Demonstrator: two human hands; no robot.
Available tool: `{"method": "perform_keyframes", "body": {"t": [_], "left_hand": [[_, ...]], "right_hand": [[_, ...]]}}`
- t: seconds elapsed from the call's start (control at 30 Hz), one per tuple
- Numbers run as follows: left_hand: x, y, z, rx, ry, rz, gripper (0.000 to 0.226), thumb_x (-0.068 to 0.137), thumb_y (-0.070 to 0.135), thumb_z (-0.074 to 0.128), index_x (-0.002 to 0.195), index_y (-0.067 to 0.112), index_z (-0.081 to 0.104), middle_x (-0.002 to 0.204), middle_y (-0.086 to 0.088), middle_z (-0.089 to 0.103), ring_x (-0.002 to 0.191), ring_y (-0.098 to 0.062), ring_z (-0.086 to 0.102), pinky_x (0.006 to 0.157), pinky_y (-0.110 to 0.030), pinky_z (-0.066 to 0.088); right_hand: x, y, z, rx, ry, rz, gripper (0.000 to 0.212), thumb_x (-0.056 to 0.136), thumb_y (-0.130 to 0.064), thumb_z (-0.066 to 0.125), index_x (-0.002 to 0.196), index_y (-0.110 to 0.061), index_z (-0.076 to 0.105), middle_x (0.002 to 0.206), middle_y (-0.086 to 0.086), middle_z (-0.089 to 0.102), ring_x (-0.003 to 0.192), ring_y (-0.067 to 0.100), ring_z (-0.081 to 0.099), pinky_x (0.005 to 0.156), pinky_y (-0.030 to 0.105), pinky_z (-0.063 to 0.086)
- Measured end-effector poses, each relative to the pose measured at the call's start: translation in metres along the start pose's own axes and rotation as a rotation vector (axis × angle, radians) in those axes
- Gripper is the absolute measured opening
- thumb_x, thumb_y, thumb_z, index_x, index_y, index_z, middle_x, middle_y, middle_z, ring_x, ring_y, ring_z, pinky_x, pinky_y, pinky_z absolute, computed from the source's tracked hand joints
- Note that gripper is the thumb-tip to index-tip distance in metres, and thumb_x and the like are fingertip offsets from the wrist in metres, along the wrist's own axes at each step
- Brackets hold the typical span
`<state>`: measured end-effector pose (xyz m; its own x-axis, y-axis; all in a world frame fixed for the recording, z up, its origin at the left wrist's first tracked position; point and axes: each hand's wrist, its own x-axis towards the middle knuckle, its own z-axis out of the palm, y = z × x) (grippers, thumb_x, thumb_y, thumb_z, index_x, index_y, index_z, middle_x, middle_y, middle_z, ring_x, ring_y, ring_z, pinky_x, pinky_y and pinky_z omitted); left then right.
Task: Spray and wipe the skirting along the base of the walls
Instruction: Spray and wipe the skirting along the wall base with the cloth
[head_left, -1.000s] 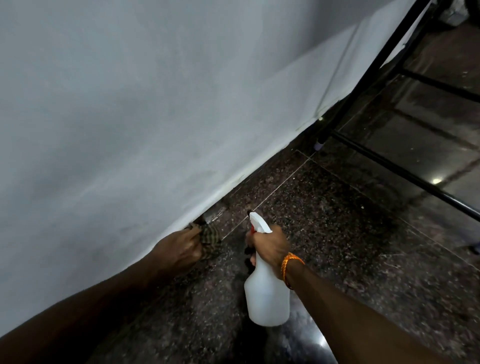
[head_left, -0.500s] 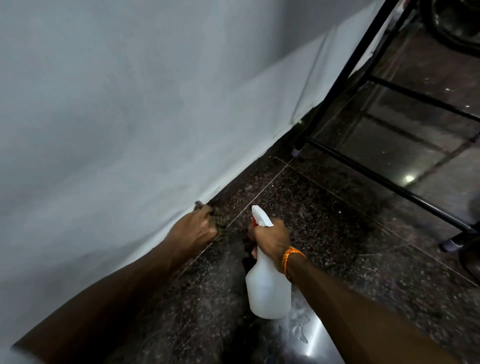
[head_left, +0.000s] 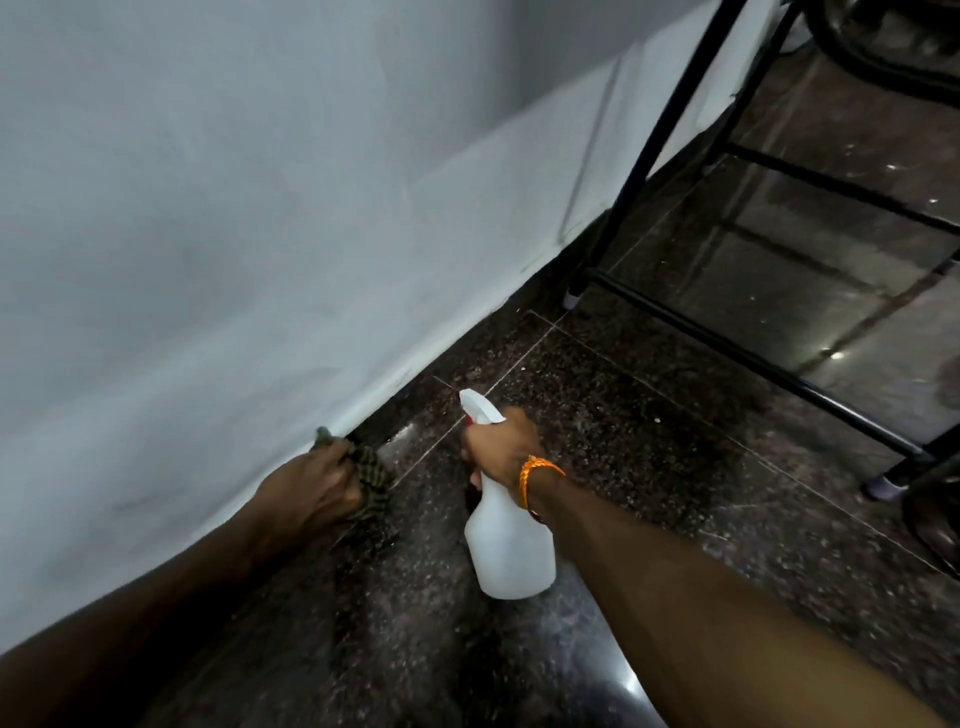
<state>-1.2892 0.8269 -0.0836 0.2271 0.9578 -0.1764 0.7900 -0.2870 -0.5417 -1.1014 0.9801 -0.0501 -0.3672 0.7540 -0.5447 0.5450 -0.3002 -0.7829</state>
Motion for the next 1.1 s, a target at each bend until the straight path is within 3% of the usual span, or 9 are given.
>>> {"method": "perform_keyframes", "body": {"t": [0.07,0.13,0.3,0.4,0.53,0.67,0.87,1.0,1.1], "left_hand": [[-0.005,-0.007,-0.005,-0.129,-0.099,-0.033,0.010,0.072,0.014,0.076,0.067,0.009,0.069,0.075,-0.009,0.065,0.071,-0.024,0.061,0.067,-0.031,0.051],[0.002,-0.008,-0.008,-0.043,-0.159,0.022,0.021,0.064,0.013,0.083,0.062,0.006,0.063,0.067,-0.008,0.062,0.065,-0.023,0.057,0.066,-0.032,0.049],[0.056,-0.020,-0.027,0.206,-0.078,0.100,0.022,0.073,0.002,0.073,0.061,0.003,0.054,0.060,-0.017,0.059,0.062,-0.029,0.053,0.069,-0.041,0.049],[0.118,-0.030,-0.040,0.084,-0.018,0.074,0.016,0.071,0.012,0.078,0.064,0.009,0.064,0.066,-0.010,0.065,0.072,-0.029,0.056,0.066,-0.038,0.051],[0.182,-0.037,-0.049,-0.165,-0.017,-0.011,0.014,0.092,0.013,0.053,0.089,0.011,0.066,0.091,-0.006,0.068,0.100,-0.026,0.054,0.076,-0.036,0.051],[0.169,-0.026,-0.009,-0.152,0.071,0.001,0.038,0.095,0.014,0.036,0.073,0.002,0.065,0.067,-0.014,0.063,0.087,-0.033,0.056,0.066,-0.039,0.056],[0.178,-0.024,-0.010,-0.088,0.088,0.029,0.012,0.072,0.009,0.055,0.065,0.007,0.065,0.059,-0.009,0.061,0.078,-0.030,0.060,0.062,-0.036,0.054],[0.233,-0.027,-0.019,-0.118,0.074,-0.022,0.003,0.081,0.018,0.067,0.079,0.019,0.069,0.076,0.001,0.068,0.093,-0.022,0.056,0.068,-0.031,0.048],[0.239,-0.024,-0.022,-0.029,0.001,-0.077,0.023,0.096,0.018,0.047,0.112,0.015,0.064,0.108,0.000,0.068,0.114,-0.020,0.051,0.088,-0.030,0.043]], "right_hand": [[-0.006,0.005,0.004,0.007,-0.017,-0.002,0.025,0.071,-0.015,0.055,0.085,0.000,0.069,0.079,0.020,0.071,0.039,0.025,0.060,0.040,0.026,0.048],[-0.010,0.009,0.001,0.030,-0.017,0.003,0.024,0.068,-0.013,0.055,0.082,0.001,0.068,0.075,0.020,0.068,0.040,0.029,0.061,0.039,0.029,0.049],[-0.003,0.017,-0.022,0.073,0.031,0.029,0.014,0.076,-0.010,0.059,0.085,-0.004,0.068,0.074,0.016,0.066,0.040,0.027,0.060,0.038,0.024,0.046],[0.004,0.026,-0.038,0.085,0.067,0.045,0.012,0.078,-0.011,0.059,0.084,-0.004,0.067,0.069,0.014,0.065,0.038,0.026,0.060,0.039,0.025,0.047],[0.016,0.032,-0.050,0.096,0.119,0.076,0.011,0.079,-0.014,0.060,0.086,-0.007,0.066,0.078,0.016,0.067,0.046,0.028,0.062,0.040,0.025,0.048],[0.031,0.032,-0.048,0.127,0.114,0.096,0.015,0.078,-0.017,0.063,0.088,-0.006,0.067,0.080,0.016,0.070,0.045,0.028,0.063,0.041,0.029,0.051],[0.039,0.023,-0.041,0.148,0.086,0.061,0.008,0.076,-0.012,0.066,0.078,-0.006,0.070,0.067,0.011,0.067,0.038,0.029,0.059,0.044,0.029,0.050],[0.040,0.025,-0.050,0.249,0.120,0.087,0.004,0.076,-0.005,0.066,0.076,-0.003,0.069,0.069,0.015,0.065,0.037,0.028,0.055,0.043,0.029,0.048],[0.038,0.026,-0.061,0.277,0.171,0.110,0.012,0.077,-0.005,0.065,0.085,0.002,0.069,0.076,0.021,0.070,0.035,0.026,0.054,0.043,0.027,0.047]]}}
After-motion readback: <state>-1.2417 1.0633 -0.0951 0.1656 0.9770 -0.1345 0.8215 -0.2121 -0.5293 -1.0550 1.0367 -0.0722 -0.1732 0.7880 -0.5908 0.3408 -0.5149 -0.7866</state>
